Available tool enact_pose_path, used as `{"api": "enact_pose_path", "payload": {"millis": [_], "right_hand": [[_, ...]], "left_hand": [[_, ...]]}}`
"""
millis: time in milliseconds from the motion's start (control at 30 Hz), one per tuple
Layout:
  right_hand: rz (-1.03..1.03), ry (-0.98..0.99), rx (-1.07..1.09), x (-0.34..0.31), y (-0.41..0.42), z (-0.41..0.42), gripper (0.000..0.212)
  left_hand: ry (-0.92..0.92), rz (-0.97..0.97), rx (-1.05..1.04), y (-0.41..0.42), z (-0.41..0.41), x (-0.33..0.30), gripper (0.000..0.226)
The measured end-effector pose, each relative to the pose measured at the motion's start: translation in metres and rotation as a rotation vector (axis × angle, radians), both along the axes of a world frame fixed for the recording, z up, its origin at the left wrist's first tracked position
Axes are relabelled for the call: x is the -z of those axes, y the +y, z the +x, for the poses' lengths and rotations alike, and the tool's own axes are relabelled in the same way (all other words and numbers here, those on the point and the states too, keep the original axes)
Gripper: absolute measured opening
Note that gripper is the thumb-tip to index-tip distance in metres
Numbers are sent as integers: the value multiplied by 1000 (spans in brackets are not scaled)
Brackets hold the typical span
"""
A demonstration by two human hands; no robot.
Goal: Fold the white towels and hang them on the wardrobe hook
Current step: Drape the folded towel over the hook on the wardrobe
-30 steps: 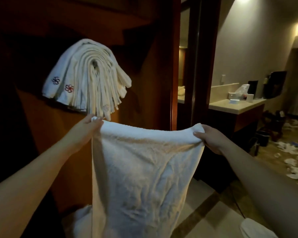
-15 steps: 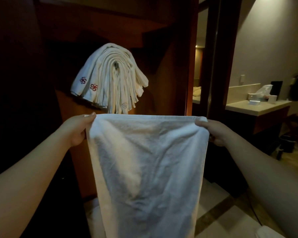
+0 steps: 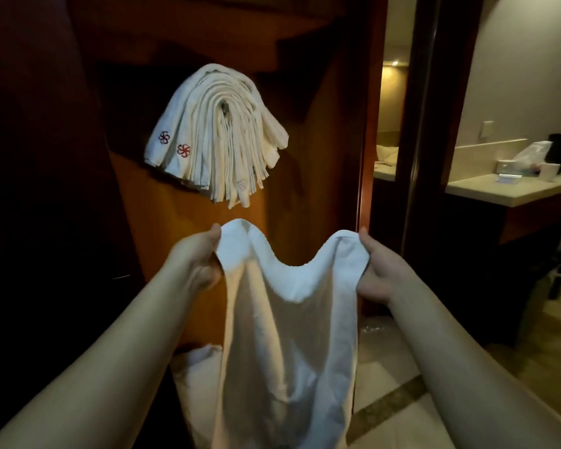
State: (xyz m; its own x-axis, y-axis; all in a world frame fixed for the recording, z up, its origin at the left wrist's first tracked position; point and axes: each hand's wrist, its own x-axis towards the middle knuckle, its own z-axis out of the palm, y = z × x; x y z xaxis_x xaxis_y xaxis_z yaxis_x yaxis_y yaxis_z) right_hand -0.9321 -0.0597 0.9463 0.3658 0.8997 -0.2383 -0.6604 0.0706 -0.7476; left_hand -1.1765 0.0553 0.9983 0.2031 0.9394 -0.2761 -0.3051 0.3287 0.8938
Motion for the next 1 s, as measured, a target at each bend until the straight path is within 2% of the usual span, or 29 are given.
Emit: {"api": "enact_pose_path", "payload": {"millis": [100,133,200,300,400,500,600,667,767,833,1000], "right_hand": [[-62,21,120,1,11,-22,46],[-59,-27,156,-1,13,-31,44],[-63,-245,180,-1,20,-47,45],[-80,-561,164,-4,18,-74,46],[-69,-833,183,-3,17,-83,49],[-85,-922,209,-4,15,-86,51],[8,-1027,168,-3,10,-88,46],[53,-1042,137,-4,8,-84,46],[86,-1067,82,-7,9,-76,50],[103,-1096,59,-9,11,-73,53],[131,-1160,2,-17,17,-70,61]], "left_hand": [[9,29,-9,-18,24,15,26],[33,41,8,-23,34,20,32],[122,60,21,-33,53,25,43],[287,82,5,-51,71,21,33],[214,247,72,-56,80,32,20],[167,302,132,-56,84,40,17],[192,295,190,-56,89,39,23],[137,278,273,-55,89,37,34],[115,246,402,-55,83,25,63],[0,233,496,-56,80,20,73],[-129,248,562,-54,73,11,77]]}}
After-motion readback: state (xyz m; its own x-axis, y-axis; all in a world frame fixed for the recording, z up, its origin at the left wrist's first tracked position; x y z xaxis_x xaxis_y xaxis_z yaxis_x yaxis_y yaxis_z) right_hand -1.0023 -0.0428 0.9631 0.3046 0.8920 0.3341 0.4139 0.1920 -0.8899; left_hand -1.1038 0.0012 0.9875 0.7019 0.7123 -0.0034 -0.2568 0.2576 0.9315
